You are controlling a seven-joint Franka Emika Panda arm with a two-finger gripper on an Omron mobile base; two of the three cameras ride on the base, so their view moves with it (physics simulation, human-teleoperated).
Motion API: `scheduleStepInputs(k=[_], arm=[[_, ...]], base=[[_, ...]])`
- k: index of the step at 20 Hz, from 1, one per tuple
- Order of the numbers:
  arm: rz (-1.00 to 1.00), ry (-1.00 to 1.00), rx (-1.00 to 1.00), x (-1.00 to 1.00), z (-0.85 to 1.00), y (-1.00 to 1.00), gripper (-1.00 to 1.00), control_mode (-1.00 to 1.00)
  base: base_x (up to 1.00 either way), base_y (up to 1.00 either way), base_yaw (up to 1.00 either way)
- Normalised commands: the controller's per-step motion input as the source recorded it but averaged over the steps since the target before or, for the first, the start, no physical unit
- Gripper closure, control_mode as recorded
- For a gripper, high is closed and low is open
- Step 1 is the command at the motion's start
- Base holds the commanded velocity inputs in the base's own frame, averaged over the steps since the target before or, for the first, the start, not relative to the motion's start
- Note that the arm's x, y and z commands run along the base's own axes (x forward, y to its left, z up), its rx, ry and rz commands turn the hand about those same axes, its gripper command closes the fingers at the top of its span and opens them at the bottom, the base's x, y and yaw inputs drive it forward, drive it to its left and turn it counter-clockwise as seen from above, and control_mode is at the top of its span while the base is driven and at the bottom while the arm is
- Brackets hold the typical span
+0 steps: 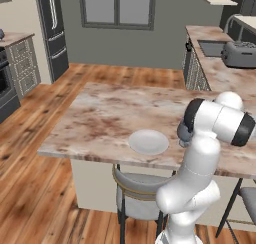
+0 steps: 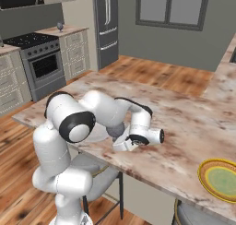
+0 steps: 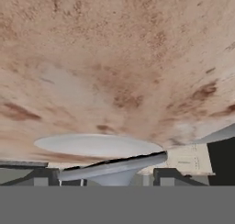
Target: Retrieve the wine glasses from the counter and place one next to each plate.
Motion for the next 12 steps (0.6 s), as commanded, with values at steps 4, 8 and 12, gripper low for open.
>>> scheduleStepInputs(k=[4,8,12], arm=[[0.0,0.0,0.0,0.24,-0.36,0.0,1.0,-1.0],[0.0,0.0,0.0,0.25,-0.23,0.0,1.0,-1.0],[0.0,0.0,0.0,0.31,-0.25,0.0,1.0,-1.0]], base=[[0.0,0.0,0.0],[0.0,0.0,0.0],[0.0,0.0,0.0]])
